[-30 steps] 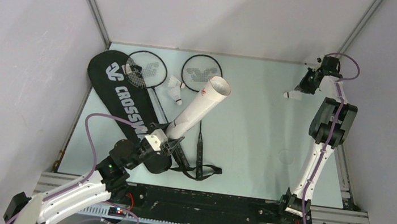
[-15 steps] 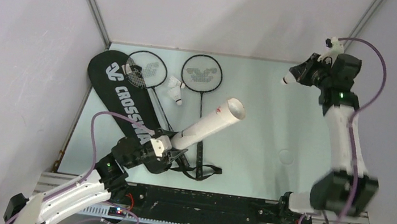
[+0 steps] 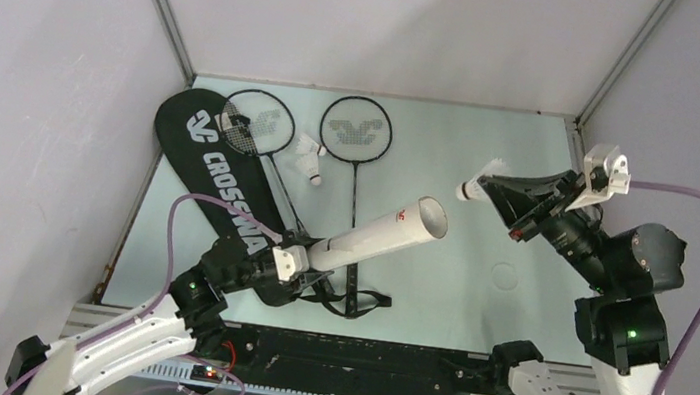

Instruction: Pack up the badminton gear

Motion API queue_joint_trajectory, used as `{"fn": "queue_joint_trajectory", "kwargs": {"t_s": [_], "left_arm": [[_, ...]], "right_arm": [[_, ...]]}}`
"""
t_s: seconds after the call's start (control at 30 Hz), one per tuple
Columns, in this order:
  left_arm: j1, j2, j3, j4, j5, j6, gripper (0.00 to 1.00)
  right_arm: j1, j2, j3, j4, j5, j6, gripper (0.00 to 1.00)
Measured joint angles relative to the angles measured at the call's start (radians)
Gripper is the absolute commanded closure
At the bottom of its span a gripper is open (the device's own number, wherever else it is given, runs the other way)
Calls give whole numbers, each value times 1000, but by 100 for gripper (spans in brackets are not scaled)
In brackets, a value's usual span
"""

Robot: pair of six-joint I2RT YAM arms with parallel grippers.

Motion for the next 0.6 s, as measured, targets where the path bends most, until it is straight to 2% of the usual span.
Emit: {"fn": "queue_joint_trajectory", "kwargs": {"t_s": [0.23, 0.6], "left_arm": [[0, 6, 0, -4, 9, 8, 78], [0, -15, 0, -3, 17, 9, 78]], "right_arm": [[86, -14, -48, -14, -50, 48, 100], [295, 31, -90, -64, -31, 105, 100]]}}
